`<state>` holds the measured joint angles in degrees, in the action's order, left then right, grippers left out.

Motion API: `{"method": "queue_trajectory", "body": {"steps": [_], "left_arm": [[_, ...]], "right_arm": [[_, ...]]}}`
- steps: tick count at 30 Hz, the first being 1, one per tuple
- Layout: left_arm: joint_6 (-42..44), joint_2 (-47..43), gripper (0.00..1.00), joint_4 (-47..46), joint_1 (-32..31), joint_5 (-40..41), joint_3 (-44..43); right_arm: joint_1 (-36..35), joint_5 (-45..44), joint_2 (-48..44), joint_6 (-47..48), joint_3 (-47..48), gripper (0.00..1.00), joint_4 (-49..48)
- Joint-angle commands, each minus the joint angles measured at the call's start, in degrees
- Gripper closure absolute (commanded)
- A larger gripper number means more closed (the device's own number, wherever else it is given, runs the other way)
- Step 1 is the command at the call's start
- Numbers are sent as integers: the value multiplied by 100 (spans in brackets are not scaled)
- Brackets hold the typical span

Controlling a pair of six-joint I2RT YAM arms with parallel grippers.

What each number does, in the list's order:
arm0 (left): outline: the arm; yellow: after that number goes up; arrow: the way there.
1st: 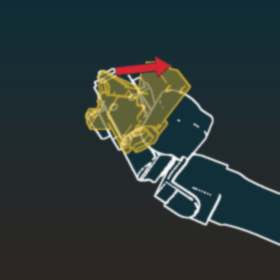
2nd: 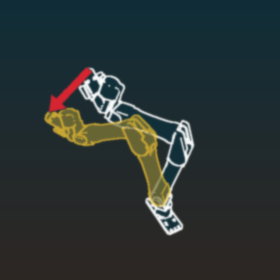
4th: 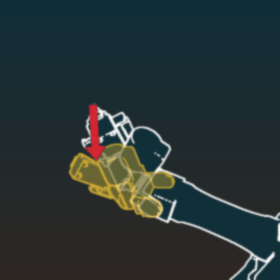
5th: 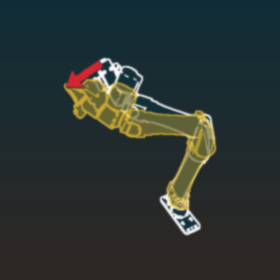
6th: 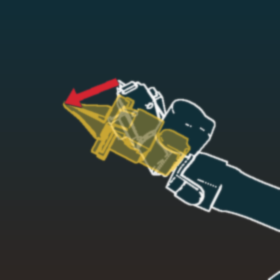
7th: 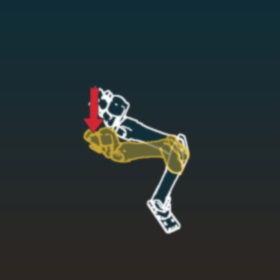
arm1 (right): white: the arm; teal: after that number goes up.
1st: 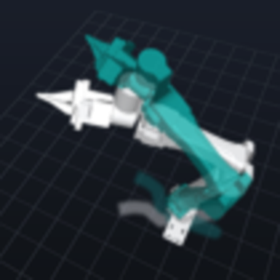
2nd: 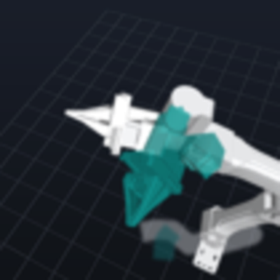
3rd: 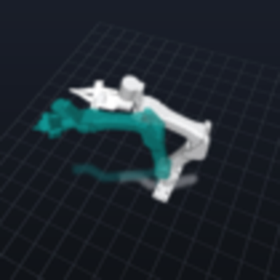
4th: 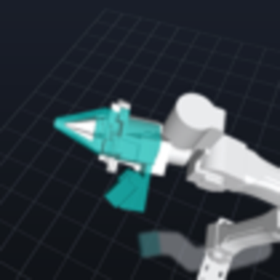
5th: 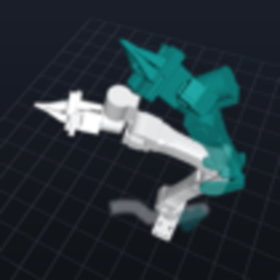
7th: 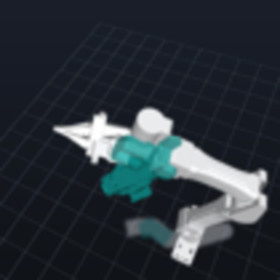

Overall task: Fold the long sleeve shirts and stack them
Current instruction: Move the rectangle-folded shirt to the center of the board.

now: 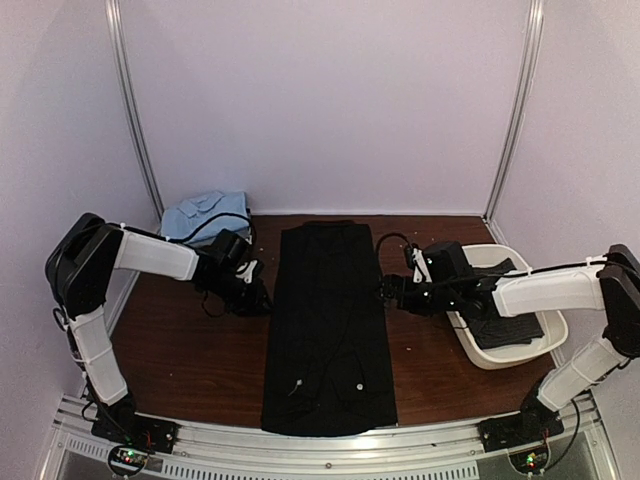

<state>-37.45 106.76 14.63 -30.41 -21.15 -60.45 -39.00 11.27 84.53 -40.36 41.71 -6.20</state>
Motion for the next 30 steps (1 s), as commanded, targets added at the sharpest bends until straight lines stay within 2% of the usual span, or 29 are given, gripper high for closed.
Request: {"method": "queue_trajectory", "body": {"steps": [1, 9, 18, 30], "left_arm": [[-43, 165, 71, -158, -117, 226, -278], [-154, 554, 75, -38, -123, 718, -726], [-291, 874, 100, -83, -118, 694, -1123], [-712, 746, 100, -220, 324, 1081, -971]], "right_arm": [[-241, -434, -182, 166, -95, 3, 505], [-376, -494, -130, 168, -46, 9, 543], [-463, -553, 112, 296, 147, 13, 700], [-642, -640, 424, 373, 390, 14, 928]]}}
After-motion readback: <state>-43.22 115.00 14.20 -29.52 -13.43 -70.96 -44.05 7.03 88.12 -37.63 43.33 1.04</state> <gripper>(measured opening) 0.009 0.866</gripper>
